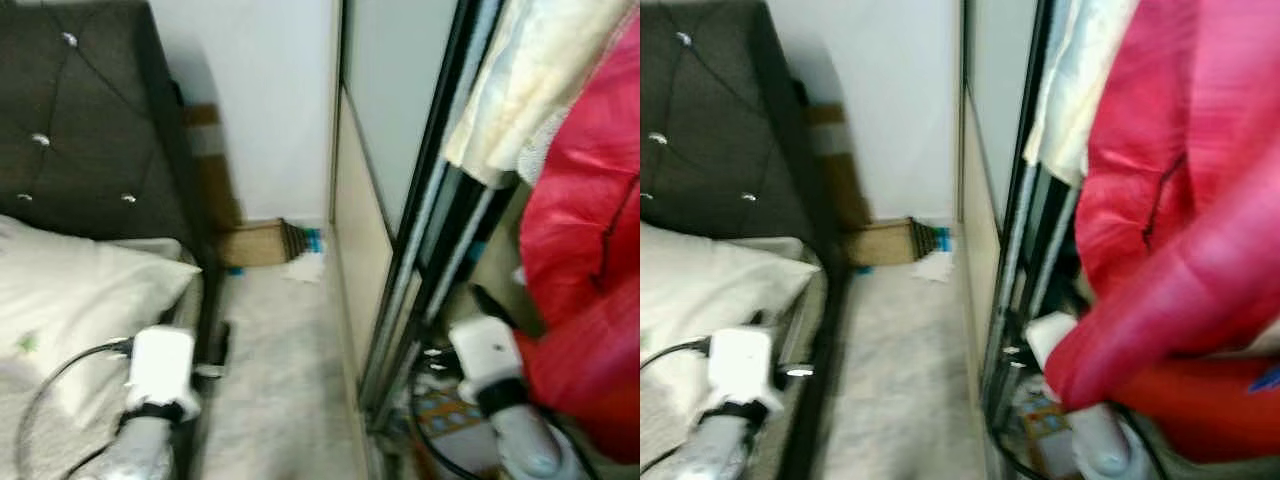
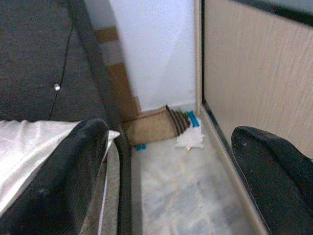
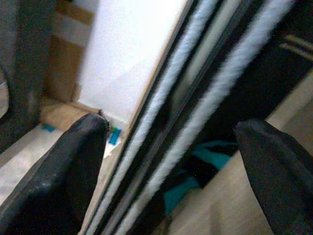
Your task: Clean up the room
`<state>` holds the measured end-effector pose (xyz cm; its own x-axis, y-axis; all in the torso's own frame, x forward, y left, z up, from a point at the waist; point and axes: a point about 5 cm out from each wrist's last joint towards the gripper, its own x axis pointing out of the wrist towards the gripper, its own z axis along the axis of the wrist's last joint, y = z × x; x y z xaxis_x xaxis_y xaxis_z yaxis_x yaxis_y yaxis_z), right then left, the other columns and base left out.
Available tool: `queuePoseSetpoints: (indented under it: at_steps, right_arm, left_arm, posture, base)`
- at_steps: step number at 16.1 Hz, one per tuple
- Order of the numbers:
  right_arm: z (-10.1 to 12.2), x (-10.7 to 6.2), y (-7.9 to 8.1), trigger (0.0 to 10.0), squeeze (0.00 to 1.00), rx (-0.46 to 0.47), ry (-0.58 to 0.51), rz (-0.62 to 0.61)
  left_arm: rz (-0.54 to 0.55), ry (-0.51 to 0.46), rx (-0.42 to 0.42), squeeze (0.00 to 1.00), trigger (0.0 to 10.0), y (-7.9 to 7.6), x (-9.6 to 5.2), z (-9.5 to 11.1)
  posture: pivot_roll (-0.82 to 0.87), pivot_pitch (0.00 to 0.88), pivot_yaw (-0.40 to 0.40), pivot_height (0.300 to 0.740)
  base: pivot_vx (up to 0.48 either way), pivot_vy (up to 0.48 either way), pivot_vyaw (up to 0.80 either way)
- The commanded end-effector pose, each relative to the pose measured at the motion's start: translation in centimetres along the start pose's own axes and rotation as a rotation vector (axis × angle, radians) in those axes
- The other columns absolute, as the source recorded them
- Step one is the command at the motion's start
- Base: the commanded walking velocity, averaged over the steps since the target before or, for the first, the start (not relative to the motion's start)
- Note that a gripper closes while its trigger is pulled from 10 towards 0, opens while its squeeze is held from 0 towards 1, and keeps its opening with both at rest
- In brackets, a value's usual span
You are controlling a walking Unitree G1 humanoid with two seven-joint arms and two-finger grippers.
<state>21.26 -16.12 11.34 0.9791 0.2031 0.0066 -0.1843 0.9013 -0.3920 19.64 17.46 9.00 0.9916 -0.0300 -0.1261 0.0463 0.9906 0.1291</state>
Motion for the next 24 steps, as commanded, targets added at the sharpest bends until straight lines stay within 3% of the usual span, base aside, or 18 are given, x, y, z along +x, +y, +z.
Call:
queuePoseSetpoints:
  at_steps: [1,8,21,23,24]
  right_arm:
    - [-0.6,-0.5,-0.5,10.0,0.00,-0.011,0.031,-0.012]
    - [-0.7,-0.6,-0.4,10.0,0.00,-0.004,0.034,-0.010]
    - [-0.8,-0.5,-0.5,10.0,0.00,0.028,0.026,-0.006]
    - [-0.1,-0.3,-0.6,10.0,0.00,0.078,0.009,-0.005]
    - [2.2,-0.6,-0.5,10.0,0.00,0.128,-0.054,0.052]
  left_arm:
    - [-0.018,-0.005,-0.010,0.00,10.0,-0.5,0.2,0.1]
    - [-0.036,-0.004,-0.006,0.00,10.0,-0.7,0.4,0.1]
    - [-0.073,-0.025,-0.027,0.00,10.0,-1.0,0.5,0.4]
    - [-0.066,-0.027,-0.041,0.00,10.0,-0.9,0.5,0.4]
    - [-0.064,-0.038,-0.026,0.00,10.0,-0.8,0.4,0.8]
  posture:
    - [-0.02,0.007,-0.035,0.740]
    - [-0.02,0.012,-0.034,0.740]
    - [-0.03,0.010,-0.034,0.740]
    - [-0.03,0.014,-0.033,0.740]
    - [-0.03,0.014,-0.031,0.740]
  base:
    - [0.000,0.000,0.80]
    - [0.000,0.000,0.77]
    - [0.000,0.000,0.00]
    - [0.000,0.000,0.00]
    - [0.000,0.000,0.00]
